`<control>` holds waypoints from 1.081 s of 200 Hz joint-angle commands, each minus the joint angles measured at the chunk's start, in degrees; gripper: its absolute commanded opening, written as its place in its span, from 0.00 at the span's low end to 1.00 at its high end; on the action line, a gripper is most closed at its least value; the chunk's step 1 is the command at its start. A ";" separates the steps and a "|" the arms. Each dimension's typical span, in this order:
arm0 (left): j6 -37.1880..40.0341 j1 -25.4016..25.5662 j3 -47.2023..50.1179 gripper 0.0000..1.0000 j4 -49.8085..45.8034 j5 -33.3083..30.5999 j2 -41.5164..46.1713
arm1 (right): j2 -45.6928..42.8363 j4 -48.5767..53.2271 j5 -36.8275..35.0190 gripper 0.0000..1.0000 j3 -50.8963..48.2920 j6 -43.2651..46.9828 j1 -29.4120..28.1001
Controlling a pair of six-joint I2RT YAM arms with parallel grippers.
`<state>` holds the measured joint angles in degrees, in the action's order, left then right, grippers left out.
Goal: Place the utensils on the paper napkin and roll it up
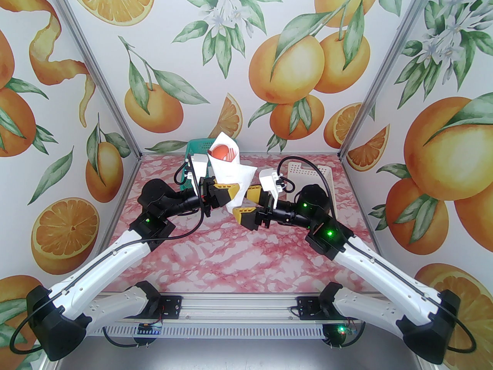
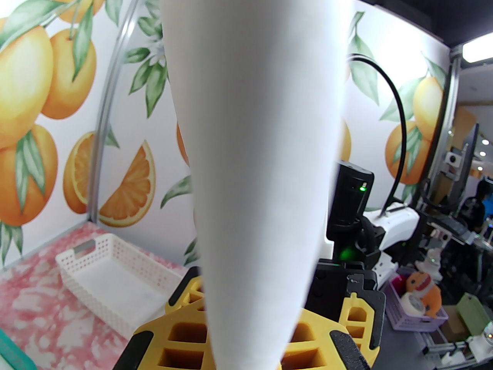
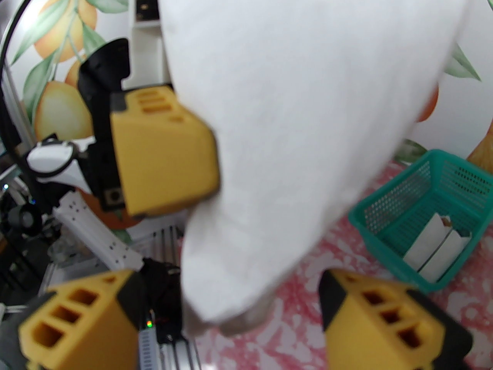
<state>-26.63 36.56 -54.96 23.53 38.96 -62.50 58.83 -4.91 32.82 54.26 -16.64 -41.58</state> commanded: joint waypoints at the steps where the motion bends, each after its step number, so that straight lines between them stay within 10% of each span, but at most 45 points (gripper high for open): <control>1: 0.55 0.36 -1.38 0.00 0.27 -0.20 1.07 | -1.78 0.47 -2.07 0.84 -0.90 1.09 -0.21; 216: 0.01 0.36 -0.85 0.00 -0.04 -1.34 1.14 | 3.42 -6.87 -3.79 0.56 0.70 -0.23 -2.79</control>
<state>-26.65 36.56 -54.96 23.53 38.15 -62.50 62.24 -9.21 30.28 53.12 -16.73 -43.88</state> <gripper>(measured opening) 0.153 0.581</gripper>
